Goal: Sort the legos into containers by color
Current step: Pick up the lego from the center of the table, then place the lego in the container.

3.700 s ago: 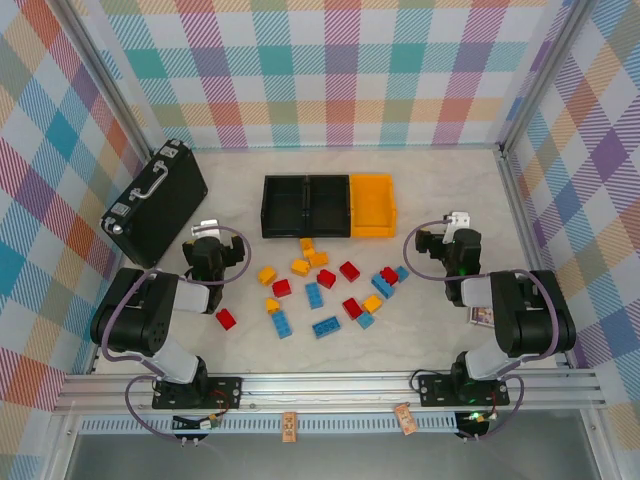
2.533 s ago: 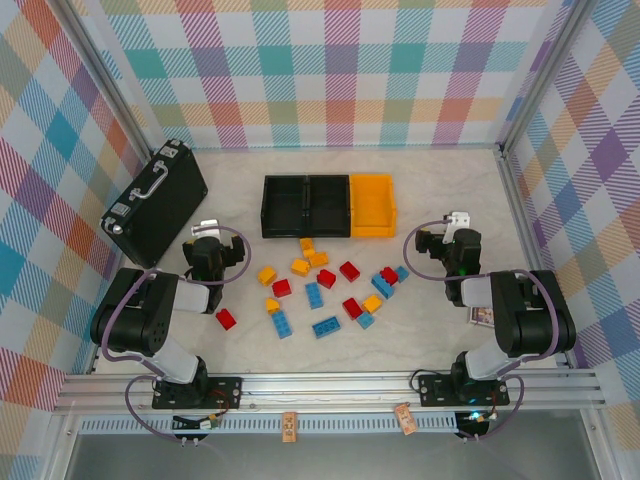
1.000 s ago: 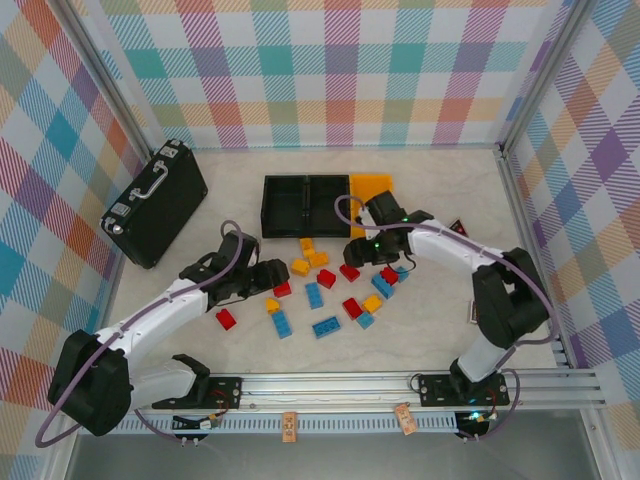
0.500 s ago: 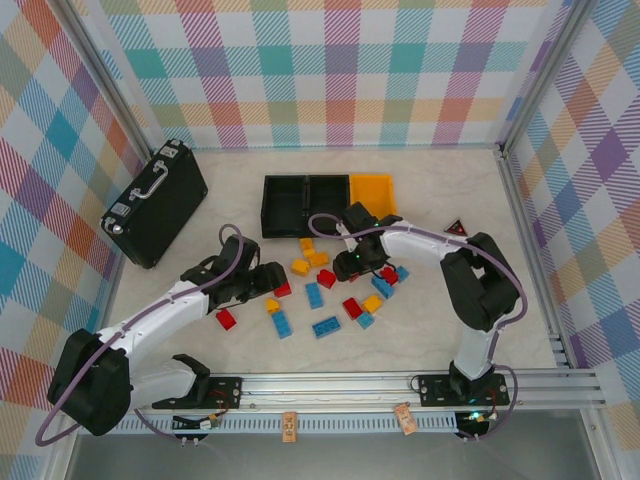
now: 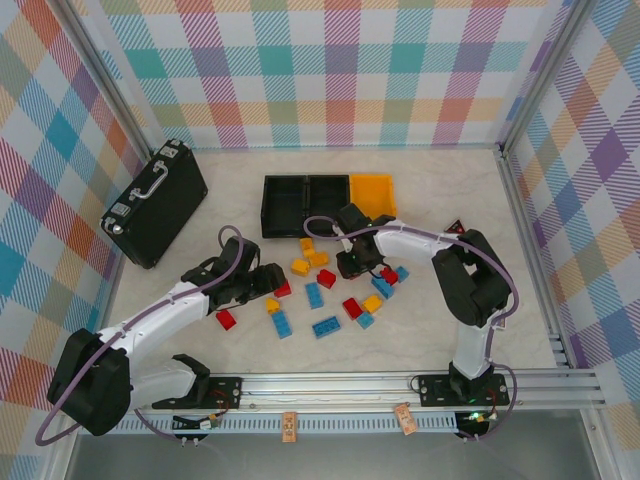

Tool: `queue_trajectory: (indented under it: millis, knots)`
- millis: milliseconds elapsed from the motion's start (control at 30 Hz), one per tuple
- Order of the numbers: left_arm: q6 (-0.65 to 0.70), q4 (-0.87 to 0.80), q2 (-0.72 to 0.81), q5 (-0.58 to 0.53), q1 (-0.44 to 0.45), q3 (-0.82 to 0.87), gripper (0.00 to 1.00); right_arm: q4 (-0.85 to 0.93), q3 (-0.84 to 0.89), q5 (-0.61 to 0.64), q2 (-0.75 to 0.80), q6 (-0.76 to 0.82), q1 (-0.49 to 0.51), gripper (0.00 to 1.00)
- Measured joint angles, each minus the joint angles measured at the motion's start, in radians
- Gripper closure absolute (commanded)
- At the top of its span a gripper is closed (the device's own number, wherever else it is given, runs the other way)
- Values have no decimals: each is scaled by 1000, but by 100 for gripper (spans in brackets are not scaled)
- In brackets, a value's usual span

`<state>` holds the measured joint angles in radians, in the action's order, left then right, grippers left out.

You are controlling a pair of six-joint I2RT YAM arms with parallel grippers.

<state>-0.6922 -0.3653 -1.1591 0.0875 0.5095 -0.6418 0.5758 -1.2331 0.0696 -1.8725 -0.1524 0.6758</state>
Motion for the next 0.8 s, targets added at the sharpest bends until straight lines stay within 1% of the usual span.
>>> queue_trajectory:
  millis: [100,233,333,433,533,633,800]
  knots:
    - [0,2,-11,0,2,0,31,23,-1,2,27,-8,-3,69]
    - [0,3,-52,6,23,-20,31,64,-23,-7,106,-34,-33,69]
    - [1,9,-94,8,48,-61,31,85,-73,-14,151,-55,-89,69]
    - [2,30,-135,8,77,-110,31,95,-124,-13,163,-81,-154,69]
    - [5,59,-179,8,113,-164,31,111,-164,-9,148,-109,-208,69]
    - [8,88,-222,8,143,-212,31,124,-216,-2,101,-135,-246,69]
    - [25,110,-292,8,171,-291,32,146,-327,5,-23,-161,-262,68]
